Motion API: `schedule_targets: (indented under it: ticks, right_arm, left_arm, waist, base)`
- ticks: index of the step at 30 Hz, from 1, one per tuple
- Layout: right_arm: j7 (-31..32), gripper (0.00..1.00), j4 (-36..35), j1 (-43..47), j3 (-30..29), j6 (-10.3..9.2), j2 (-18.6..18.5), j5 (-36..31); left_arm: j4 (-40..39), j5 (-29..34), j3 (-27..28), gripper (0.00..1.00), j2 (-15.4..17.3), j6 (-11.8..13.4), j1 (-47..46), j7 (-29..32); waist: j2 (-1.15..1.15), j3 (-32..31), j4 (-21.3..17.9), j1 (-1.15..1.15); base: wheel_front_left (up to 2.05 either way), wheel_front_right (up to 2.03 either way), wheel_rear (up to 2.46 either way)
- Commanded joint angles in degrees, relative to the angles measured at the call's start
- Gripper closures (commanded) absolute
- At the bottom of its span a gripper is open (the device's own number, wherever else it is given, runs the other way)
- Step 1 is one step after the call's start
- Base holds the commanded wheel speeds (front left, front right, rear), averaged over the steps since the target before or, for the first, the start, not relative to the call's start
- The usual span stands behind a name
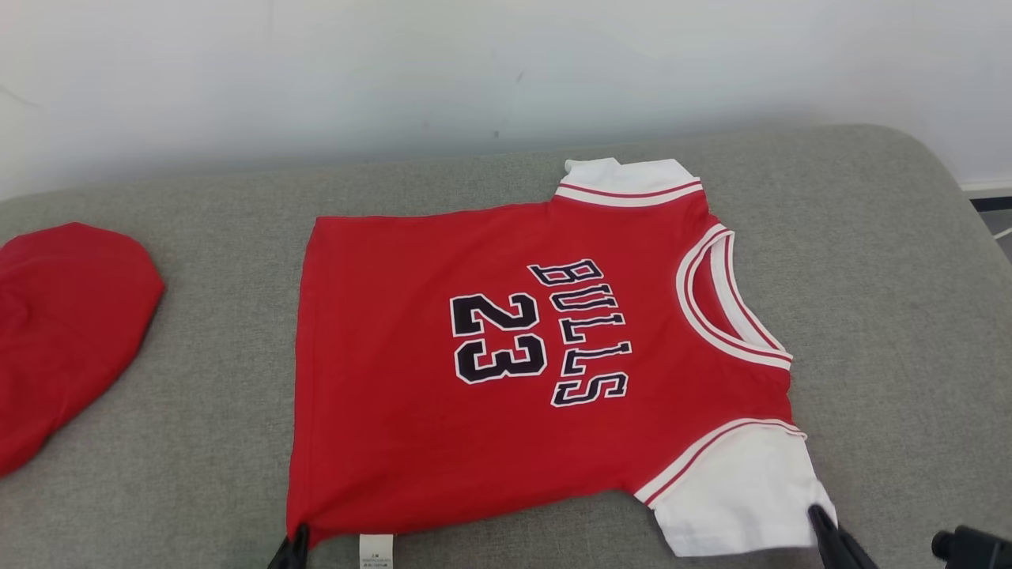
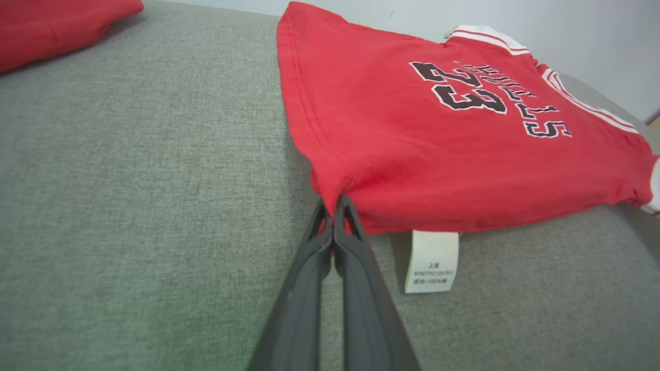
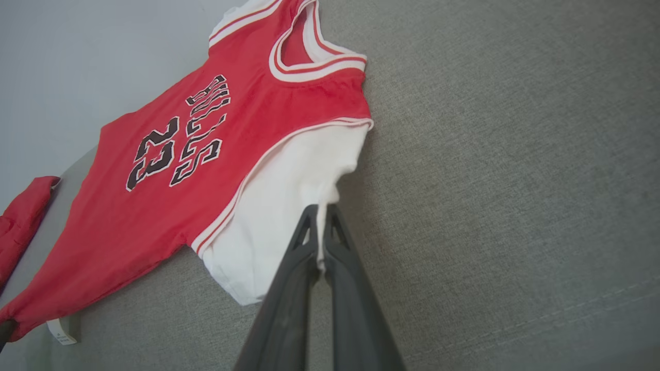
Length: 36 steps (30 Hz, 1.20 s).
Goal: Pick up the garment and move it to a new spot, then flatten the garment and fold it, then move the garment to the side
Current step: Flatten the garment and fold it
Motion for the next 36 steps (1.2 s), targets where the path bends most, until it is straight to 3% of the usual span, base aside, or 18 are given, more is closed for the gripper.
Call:
schedule_targets:
  ticks: [1, 15, 23, 36]
  right_arm:
    - [-0.30, 1.00, -0.60, -1.13, -0.27, 0.03, 0.19, 0.24]
    - [0.93, 1.00, 2.56, -13.76, -0.59, 0.03, -1.03, -1.24]
    - [-0.13, 1.00, 14.23, -25.75, 2.06, 0.03, -2.35, -2.09]
    - [-5.49, 1.00, 33.23, -41.38, 4.25, 0.03, -1.55, 0.14]
  left_arm:
    - [-0.08, 0.68, 0.29, 1.00, 0.17, -0.07, -0.55, -0.23]
    - [0.96, 0.10, 1.00, 1.00, 0.74, -1.25, -8.19, 2.04]
    - [5.56, 0.69, 0.57, 1.00, 1.87, -3.28, -15.18, 3.52]
    - [15.25, 0.87, -0.39, 1.00, 1.55, -6.49, -25.02, 3.10]
  waist:
    - [0.00, -0.04, -0.21, 0.00]
    - [0.00, 1.45, -0.91, 0.00]
    - [0.00, 3.90, -1.68, 0.00]
    - [0.00, 6.55, -1.84, 0.00]
  base:
    - [0.00, 0.00, 0.00]
    - [0.00, 0.00, 0.00]
    - [0.00, 0.00, 0.00]
    - [0.00, 0.00, 0.00]
